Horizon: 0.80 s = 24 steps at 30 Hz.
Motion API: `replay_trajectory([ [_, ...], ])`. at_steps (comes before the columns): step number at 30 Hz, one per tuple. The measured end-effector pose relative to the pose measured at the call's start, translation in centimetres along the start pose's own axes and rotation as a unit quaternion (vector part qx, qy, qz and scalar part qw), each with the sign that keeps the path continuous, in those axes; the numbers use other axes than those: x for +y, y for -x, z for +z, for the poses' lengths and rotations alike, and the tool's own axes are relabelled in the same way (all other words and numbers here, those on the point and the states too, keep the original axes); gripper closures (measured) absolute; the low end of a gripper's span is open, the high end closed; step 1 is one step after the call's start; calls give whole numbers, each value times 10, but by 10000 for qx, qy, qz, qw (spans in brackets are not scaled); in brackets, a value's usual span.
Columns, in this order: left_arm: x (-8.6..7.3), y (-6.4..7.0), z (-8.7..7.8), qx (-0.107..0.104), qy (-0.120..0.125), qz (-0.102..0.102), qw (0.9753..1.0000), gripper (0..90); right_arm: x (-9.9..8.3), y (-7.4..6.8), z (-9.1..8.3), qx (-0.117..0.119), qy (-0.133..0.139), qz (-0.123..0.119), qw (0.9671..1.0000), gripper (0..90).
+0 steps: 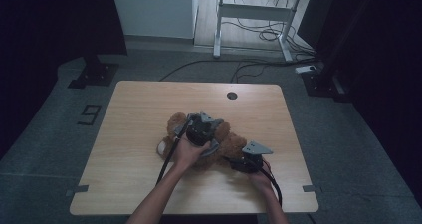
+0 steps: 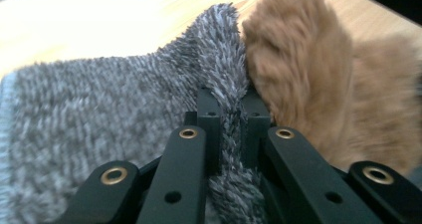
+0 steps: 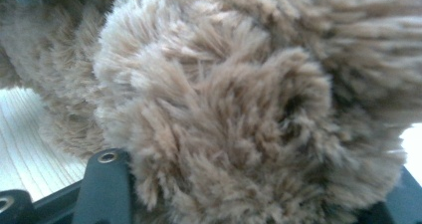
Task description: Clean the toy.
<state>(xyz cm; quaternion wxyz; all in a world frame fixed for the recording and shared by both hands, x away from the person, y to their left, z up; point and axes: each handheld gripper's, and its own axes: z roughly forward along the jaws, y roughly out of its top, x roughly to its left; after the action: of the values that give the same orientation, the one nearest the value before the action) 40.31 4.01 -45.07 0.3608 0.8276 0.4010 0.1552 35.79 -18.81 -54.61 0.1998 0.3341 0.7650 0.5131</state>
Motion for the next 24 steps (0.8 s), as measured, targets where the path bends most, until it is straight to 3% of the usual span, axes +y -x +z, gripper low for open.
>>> replay_trajectory([
  [2,-8,-14,-6,-39,106,-247,9996,829,0,-1,1,10,23,14,10000,381],
  [5,-17,-30,-20,193,305,-394,9986,828,0,0,1,29,29,40,10000,379],
  [7,-26,-44,-28,372,334,-544,9973,828,0,0,1,21,37,34,10000,379],
  [11,-48,-72,-38,497,325,-904,9941,827,0,-1,1,12,34,56,10000,379],
  [13,-56,-79,-40,497,372,-979,9933,827,0,-1,2,5,43,65,10000,379],
  [17,-61,-83,-44,683,421,-904,9927,828,0,-3,2,-10,52,71,10000,379],
  [21,-66,-92,-49,617,522,-1140,9902,828,0,-3,2,-11,52,83,10000,379],
  [24,-70,-100,-54,742,514,-1245,9881,827,0,-2,2,-6,57,92,9999,379],
])
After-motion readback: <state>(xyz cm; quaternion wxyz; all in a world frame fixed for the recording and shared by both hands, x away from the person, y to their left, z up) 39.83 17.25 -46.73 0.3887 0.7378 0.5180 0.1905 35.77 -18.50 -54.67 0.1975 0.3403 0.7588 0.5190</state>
